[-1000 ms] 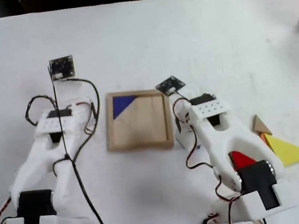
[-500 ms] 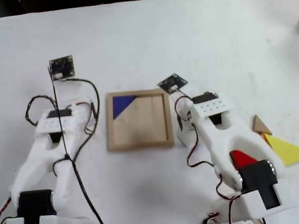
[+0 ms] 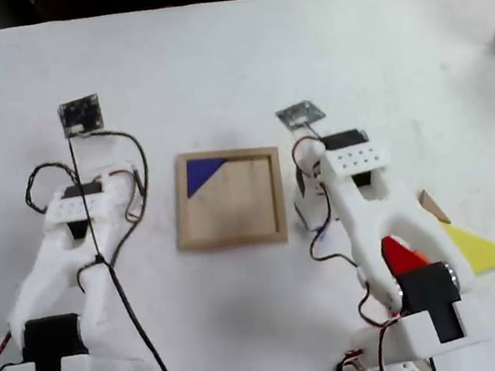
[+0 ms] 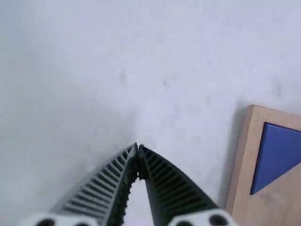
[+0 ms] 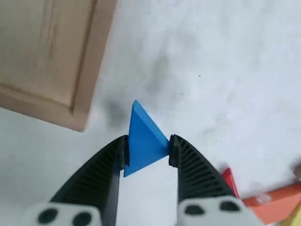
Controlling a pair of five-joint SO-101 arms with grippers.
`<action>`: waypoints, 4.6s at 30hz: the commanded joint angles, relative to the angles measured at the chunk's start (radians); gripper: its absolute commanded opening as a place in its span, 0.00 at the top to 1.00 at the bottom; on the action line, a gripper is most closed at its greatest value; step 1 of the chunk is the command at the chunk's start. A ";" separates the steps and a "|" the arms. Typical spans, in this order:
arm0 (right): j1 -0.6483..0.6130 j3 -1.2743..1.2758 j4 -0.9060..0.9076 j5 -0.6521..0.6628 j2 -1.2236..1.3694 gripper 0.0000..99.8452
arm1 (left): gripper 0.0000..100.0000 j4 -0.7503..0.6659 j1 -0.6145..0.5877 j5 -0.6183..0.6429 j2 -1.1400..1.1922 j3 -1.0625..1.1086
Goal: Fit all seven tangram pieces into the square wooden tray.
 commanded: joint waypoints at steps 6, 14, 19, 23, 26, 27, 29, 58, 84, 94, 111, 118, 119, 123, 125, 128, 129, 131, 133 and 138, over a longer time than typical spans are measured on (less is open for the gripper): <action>-0.180 -0.232 0.044 -0.242 -0.002 0.97 | 0.98 -0.026 -0.013 -0.002 -0.051 -0.052; -0.381 -0.236 -0.166 -0.338 0.122 0.94 | 0.98 -0.026 -0.013 -0.002 -0.051 -0.052; -0.367 -0.276 -0.252 -0.331 0.277 0.85 | 0.98 -0.026 -0.013 -0.002 -0.051 -0.052; -0.348 -0.413 -0.071 -0.328 0.278 0.75 | 0.98 -0.026 -0.007 -0.003 -0.053 -0.052; -0.343 -0.500 0.073 -0.305 0.266 0.71 | 0.98 -0.025 -0.007 -0.003 -0.079 -0.043; -0.334 -0.519 0.111 -0.278 0.259 0.71 | 0.98 -0.017 -0.005 -0.003 -0.097 -0.040; -0.303 -0.531 0.171 -0.242 0.237 0.71 | 0.98 -0.018 0.005 -0.003 -0.142 -0.006; 0.532 0.180 -0.163 0.083 -0.076 0.98 | 0.98 -0.084 0.544 0.292 -0.154 0.147; 0.526 0.180 -0.170 0.084 -0.076 0.98 | 0.98 -0.213 0.553 0.282 0.173 -0.144; 0.526 0.184 -0.196 0.084 -0.074 0.98 | 0.98 -0.301 0.565 0.212 0.130 -0.141; 0.501 0.199 -0.219 0.086 -0.074 0.98 | 0.98 -0.046 0.687 0.212 -0.068 0.101; 0.504 0.201 -0.219 0.086 -0.074 0.98 | 0.98 0.081 0.596 0.212 0.137 -0.095; 0.504 0.201 -0.219 0.086 -0.074 0.98 | 0.98 0.100 0.587 0.212 0.150 -0.114; 0.504 0.201 -0.219 0.086 -0.074 0.98 | 0.98 0.101 0.513 0.212 0.177 -0.158; 0.504 0.201 -0.219 0.086 -0.074 0.98 | 0.98 0.101 0.469 0.212 0.196 -0.190; 0.504 0.201 -0.219 0.086 -0.074 0.98 | 0.98 0.101 0.417 0.212 0.236 -0.252; 0.504 0.201 -0.219 0.086 -0.074 0.98 | 0.98 0.101 0.409 0.212 0.249 -0.273; 0.504 0.201 -0.219 0.086 -0.074 0.98 | 0.98 0.103 0.409 0.212 0.274 -0.307; 0.504 0.201 -0.219 0.086 -0.074 0.98 | 0.98 0.103 0.420 0.212 0.288 -0.325; 0.504 0.201 -0.219 0.086 -0.074 0.98 | 0.98 0.112 0.472 0.212 0.288 -0.322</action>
